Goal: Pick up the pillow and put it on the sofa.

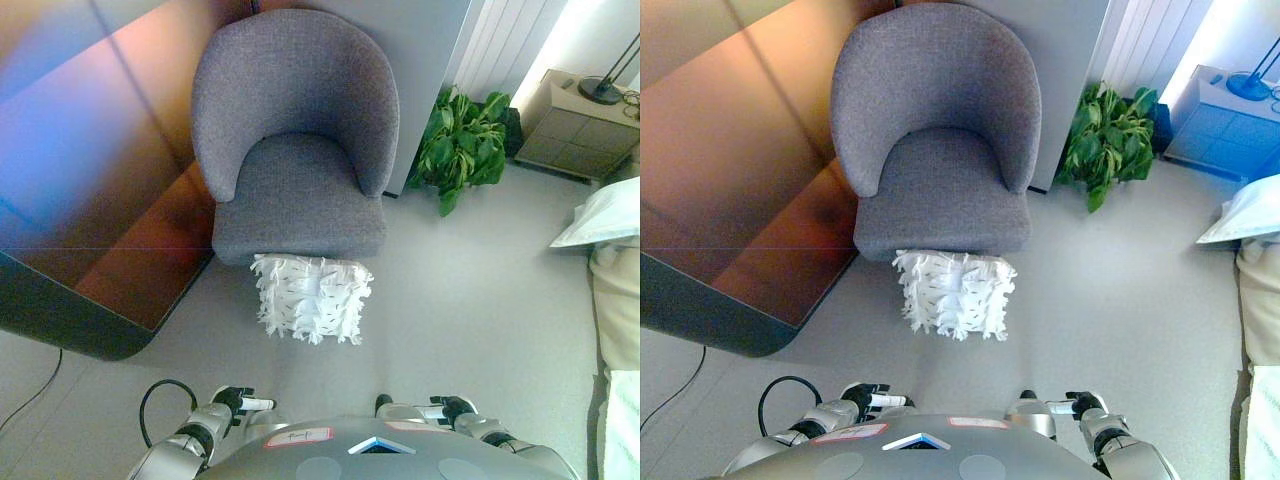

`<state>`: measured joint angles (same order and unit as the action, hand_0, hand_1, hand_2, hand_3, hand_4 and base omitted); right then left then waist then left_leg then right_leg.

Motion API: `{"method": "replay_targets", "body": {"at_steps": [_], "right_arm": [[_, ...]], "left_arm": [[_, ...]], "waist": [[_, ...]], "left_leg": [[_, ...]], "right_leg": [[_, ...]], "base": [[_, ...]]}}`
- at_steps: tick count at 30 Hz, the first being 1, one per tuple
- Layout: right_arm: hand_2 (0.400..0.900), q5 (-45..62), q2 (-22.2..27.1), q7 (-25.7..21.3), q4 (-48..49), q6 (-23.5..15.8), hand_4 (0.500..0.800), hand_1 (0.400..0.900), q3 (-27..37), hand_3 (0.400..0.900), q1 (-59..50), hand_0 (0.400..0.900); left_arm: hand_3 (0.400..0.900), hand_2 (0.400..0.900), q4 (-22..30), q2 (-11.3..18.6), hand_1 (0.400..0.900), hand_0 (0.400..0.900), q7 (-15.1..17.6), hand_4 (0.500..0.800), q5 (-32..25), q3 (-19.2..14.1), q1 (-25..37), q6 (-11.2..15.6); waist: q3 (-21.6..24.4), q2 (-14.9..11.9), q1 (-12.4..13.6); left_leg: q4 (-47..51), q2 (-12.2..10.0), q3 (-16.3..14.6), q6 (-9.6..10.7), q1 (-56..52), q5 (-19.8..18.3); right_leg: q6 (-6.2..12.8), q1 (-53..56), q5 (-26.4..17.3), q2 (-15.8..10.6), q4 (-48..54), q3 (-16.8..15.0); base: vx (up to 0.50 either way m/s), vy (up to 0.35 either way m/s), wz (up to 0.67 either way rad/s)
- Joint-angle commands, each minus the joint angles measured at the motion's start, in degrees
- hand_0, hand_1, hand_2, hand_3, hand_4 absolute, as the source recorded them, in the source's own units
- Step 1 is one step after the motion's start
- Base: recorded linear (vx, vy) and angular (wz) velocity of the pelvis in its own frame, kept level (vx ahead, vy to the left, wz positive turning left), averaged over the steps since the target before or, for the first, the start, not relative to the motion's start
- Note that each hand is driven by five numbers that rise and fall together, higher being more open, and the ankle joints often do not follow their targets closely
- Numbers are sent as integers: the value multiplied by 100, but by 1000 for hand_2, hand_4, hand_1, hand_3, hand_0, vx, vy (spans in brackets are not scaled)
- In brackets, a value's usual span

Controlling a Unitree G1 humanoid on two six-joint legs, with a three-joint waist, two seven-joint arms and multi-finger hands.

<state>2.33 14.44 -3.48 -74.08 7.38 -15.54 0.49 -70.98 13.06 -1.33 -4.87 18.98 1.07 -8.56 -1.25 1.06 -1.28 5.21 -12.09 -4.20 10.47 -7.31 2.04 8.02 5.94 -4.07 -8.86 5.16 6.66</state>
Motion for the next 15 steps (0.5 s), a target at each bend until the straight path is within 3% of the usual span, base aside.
{"method": "replay_targets", "body": {"at_steps": [1,3,9,15], "right_arm": [[900,-85,-171,9,-207,-42,800,900,-92,900,-411,900],[900,-68,-175,13,-199,-32,800,900,-126,900,-412,900],[900,-28,-187,-6,-186,-35,800,900,-152,900,-419,900],[900,-49,-218,-25,-184,-13,800,900,-163,900,-422,900]], "left_arm": [[900,900,-171,-39,900,900,144,800,-82,125,263,166],[900,900,-148,-10,900,900,165,800,-178,68,249,335],[900,900,-124,-13,900,900,-91,800,1,148,264,168],[900,900,-150,-46,900,900,-62,800,-30,172,284,100]], "waist": [[-241,9,45],[-244,1,51],[-261,1,65],[-259,15,47]], "left_leg": [[-21,748,-130,-819,39,-39],[-21,749,-123,-817,38,-40],[-21,748,-122,-819,48,-34],[-21,743,-123,-818,36,-44]], "right_leg": [[-315,144,399,349,-355,347],[-321,142,408,354,-360,337],[-321,129,415,349,-372,350],[-324,148,412,346,-352,357]], "base": [[0,0,0],[5,-6,-2],[-1,-3,-1],[0,0,0]]}}
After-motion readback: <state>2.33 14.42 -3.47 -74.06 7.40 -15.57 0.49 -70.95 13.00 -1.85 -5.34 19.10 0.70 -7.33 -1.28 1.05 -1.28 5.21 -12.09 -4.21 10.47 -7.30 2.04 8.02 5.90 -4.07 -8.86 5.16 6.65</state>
